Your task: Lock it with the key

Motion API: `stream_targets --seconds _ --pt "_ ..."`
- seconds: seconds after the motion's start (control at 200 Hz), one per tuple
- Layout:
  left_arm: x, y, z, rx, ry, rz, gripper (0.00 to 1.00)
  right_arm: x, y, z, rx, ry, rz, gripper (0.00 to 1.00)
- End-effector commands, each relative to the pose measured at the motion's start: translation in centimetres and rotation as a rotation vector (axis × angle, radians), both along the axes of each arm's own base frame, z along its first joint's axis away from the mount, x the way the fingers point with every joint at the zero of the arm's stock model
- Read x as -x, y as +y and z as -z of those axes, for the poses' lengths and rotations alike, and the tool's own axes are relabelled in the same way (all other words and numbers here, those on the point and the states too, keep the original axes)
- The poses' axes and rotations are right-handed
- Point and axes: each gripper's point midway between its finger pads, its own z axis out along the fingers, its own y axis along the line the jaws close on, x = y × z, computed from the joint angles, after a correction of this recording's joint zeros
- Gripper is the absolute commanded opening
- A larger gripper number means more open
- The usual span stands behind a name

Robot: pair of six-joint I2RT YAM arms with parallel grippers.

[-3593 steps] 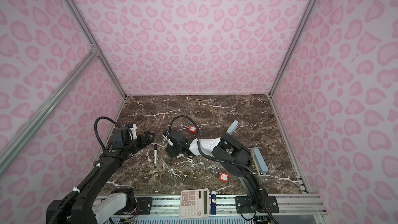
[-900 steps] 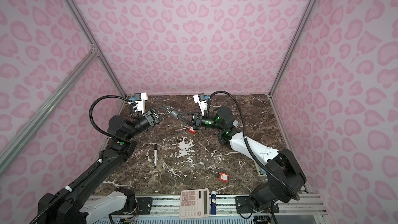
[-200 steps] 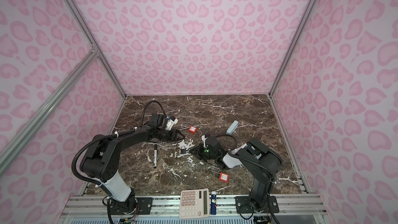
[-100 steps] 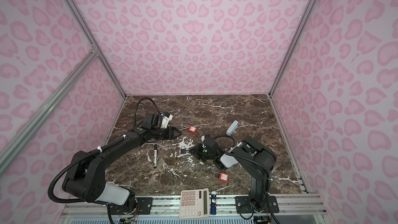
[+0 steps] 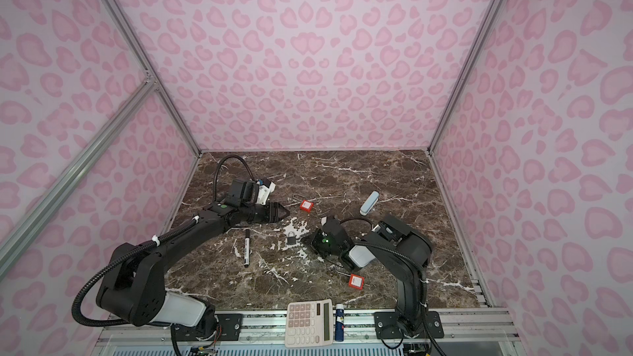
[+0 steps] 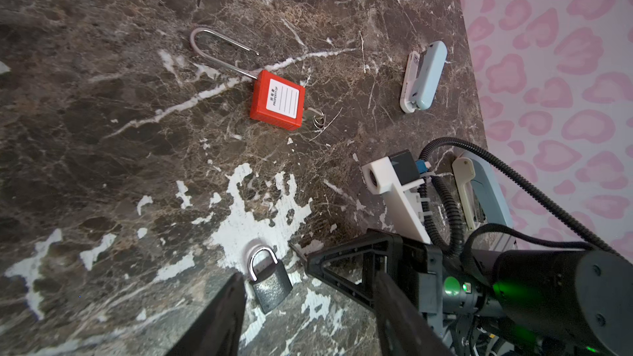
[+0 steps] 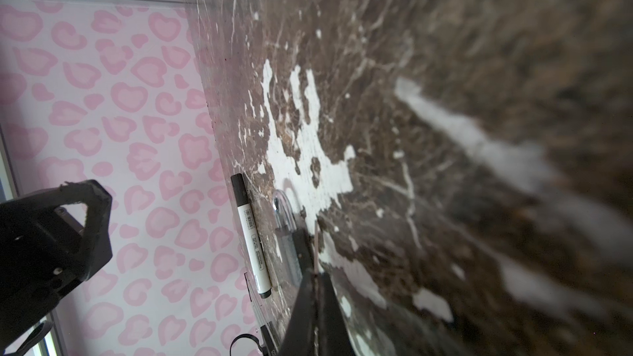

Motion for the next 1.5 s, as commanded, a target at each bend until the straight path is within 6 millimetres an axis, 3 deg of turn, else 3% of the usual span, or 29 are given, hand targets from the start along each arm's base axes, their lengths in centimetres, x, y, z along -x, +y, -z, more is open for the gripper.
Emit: stream_targets --seconds 0.0,0.1,0.195,0.435,0.685,1.125,1.495 --pt "0.0 -0.1 -0.5 0.014 -0.003 -0.003 0.61 -0.2 0.0 0.1 -0.010 -0.008 0.017 0.17" --pt "-0.1 -0.4 -0.9 0.031 -0.009 -0.003 0.61 -0.2 -0.1 0.1 -0.012 -0.007 0.020 0.39" --pt "-0.1 -0.4 -1.1 0.036 -0.014 -0.006 0.61 -0.2 -0.1 0.0 -0.010 -0.010 0.019 0.47" --pt "0.0 -0.4 -1.3 0.038 -0.012 -0.011 0.61 0.0 0.0 -0.3 -0.001 -0.017 0.007 0.52" --pt "-0.2 -1.8 -3.4 0.132 -0.002 0.009 0.62 0.1 1.2 -1.0 -0.013 -0.029 -0.034 0.55" --pt "-0.2 -1.8 -3.7 0.134 0.001 0.005 0.62 0.1 0.7 -1.0 0.019 -0.029 -0.028 0.58" --pt "-0.2 -1.7 -4.0 0.137 -0.004 -0.004 0.63 0.1 0.2 -1.1 0.028 -0.038 -0.009 0.71"
